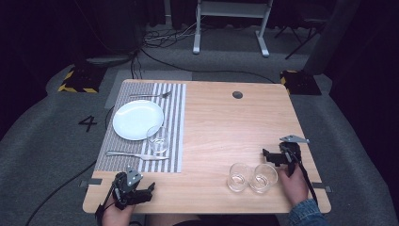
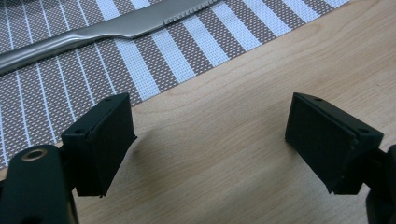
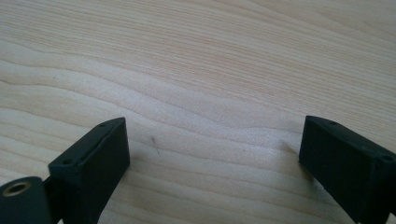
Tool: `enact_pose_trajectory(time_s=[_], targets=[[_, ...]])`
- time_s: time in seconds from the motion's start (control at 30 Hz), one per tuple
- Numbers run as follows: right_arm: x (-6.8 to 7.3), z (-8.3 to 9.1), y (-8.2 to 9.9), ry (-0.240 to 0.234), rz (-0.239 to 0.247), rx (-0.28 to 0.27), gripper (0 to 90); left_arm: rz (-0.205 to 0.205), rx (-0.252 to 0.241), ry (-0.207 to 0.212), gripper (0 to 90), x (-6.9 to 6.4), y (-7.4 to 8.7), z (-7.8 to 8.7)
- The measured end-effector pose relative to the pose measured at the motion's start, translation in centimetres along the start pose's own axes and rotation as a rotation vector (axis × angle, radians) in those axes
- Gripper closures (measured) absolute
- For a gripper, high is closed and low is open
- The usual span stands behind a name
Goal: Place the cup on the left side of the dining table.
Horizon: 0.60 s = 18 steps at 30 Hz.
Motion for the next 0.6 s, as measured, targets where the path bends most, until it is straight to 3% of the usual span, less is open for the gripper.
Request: enact_pose_trajectory(time_s=[0.07,0.1,0.13,0.6], targets=[[0.0,0.0,0.0,0.0,0.0,0.0,8.9,0.013,-0.014,0.011,15.4,0.04,0.09,-0.11],[0.0,0.0,0.0,0.0,0.0,0.0,8.9,0.047,-0.055,0.04,15.3,0.1,0.29,-0.41],[0.0,0.0,0.0,0.0,0.0,0.0,8.9,0.054,-0.078,0.039,14.3,0.12,0.4,-0.5],[0.0,0.0,0.0,0.0,0.0,0.0,8.9,0.05,-0.081,0.039,12.6,0.16,0.49,-0.44]])
Point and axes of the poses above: each handheld gripper's, and its own axes: z roughly backward along the jaws, y roughly out of its underside, x roughly to its left, the point moved 7 cm from there along -z, roughly forward along the jaws, and after that the axes turned 14 degrees about -x, right-handed, at the moved point
